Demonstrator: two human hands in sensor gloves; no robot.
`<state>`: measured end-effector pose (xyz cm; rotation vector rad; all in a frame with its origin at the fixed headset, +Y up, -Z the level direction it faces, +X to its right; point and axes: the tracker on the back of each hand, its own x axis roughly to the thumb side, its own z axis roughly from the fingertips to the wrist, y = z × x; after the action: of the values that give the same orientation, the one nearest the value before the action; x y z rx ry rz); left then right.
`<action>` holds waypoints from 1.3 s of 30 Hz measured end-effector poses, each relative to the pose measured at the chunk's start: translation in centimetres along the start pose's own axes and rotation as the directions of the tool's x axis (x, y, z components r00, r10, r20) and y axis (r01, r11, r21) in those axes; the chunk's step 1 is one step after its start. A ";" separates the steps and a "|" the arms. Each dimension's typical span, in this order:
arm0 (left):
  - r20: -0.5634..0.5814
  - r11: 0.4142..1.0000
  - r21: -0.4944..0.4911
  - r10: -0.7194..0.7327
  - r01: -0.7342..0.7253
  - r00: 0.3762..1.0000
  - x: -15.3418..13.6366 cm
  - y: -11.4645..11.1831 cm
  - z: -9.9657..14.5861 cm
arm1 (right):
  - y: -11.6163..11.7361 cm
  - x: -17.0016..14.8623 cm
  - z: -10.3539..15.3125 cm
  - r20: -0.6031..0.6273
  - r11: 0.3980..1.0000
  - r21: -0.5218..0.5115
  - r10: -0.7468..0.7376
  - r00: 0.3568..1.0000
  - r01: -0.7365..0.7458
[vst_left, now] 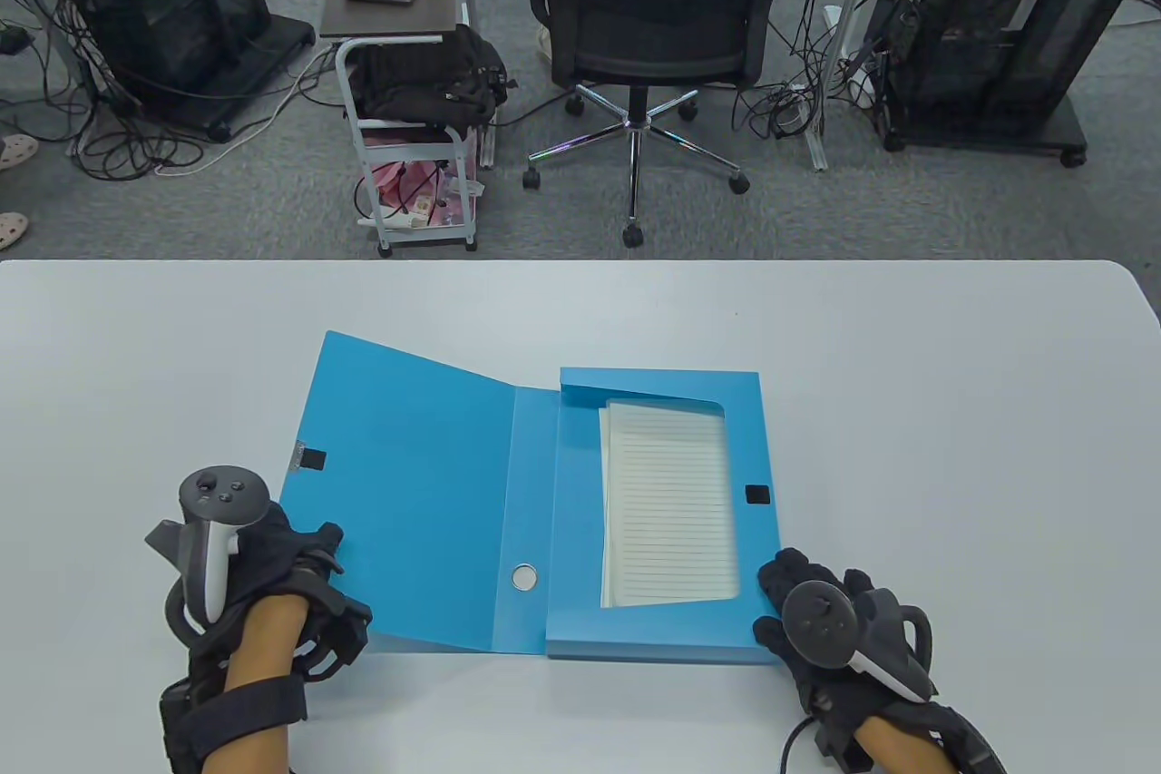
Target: Insert papers into file box
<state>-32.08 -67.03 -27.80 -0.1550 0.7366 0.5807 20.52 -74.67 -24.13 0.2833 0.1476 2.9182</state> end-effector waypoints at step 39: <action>0.387 0.552 -0.813 0.750 -0.186 0.537 12.8 -4.3 11.5 | 0.0 -0.4 -0.1 0.002 1.000 0.011 -0.025 1.000 0.025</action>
<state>-15.36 -61.09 -28.26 -0.3912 -0.3050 1.4163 20.89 -74.79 -24.26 0.2841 0.1655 2.8934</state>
